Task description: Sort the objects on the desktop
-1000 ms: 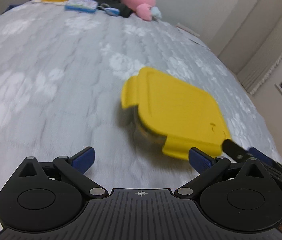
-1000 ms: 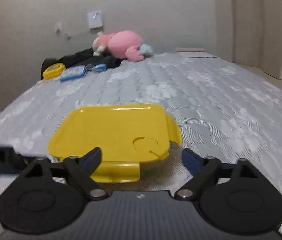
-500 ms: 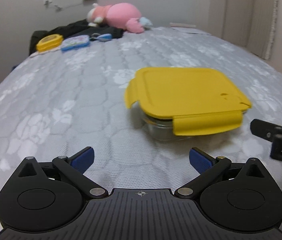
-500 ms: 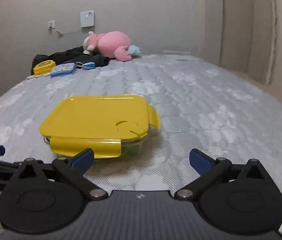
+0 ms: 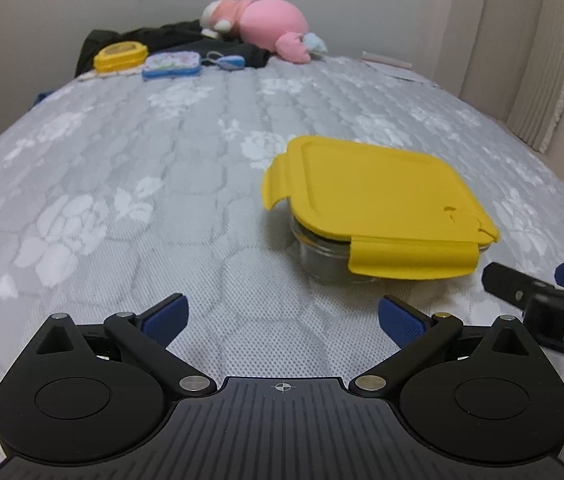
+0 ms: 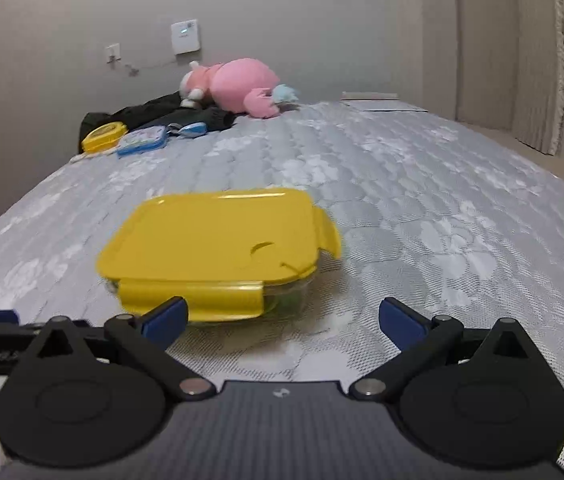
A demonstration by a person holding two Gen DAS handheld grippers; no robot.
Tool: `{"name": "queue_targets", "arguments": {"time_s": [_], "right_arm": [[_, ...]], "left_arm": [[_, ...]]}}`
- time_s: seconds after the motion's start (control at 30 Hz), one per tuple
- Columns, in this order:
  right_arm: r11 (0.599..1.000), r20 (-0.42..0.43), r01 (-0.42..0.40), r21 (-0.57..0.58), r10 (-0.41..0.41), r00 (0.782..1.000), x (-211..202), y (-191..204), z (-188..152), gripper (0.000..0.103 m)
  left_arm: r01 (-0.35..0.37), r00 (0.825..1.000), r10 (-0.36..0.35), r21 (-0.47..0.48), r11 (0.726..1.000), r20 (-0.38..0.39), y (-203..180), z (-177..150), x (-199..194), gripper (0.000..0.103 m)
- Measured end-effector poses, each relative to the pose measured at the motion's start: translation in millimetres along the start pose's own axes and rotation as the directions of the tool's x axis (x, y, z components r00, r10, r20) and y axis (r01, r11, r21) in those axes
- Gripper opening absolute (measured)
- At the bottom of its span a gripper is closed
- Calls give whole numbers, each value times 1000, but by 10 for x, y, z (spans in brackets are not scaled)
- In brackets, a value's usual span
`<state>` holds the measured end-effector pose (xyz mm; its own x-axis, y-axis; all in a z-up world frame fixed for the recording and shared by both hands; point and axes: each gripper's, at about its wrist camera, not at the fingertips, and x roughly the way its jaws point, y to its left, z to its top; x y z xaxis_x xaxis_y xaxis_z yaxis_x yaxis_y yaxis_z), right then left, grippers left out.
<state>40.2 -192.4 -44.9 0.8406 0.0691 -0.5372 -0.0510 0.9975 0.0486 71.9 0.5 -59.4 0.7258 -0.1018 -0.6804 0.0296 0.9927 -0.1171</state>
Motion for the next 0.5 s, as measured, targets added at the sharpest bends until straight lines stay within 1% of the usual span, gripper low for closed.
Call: {"name": "queue_targets", "arguments": {"time_s": [0.13, 0.37, 0.5], "right_arm": [[999, 5, 19, -33, -19, 1000, -10, 41, -1, 103], [1000, -18, 29, 12, -29, 999, 21, -33, 21, 103], [1000, -26, 31, 3, -31, 999, 31, -23, 17, 103]], "left_arm": [[1, 1000, -1, 12, 1000, 6, -19, -9, -20, 103], [-1, 1000, 1, 24, 1000, -4, -62, -56, -37, 103], [2, 1000, -2, 27, 1000, -13, -71, -61, -20, 103]]}}
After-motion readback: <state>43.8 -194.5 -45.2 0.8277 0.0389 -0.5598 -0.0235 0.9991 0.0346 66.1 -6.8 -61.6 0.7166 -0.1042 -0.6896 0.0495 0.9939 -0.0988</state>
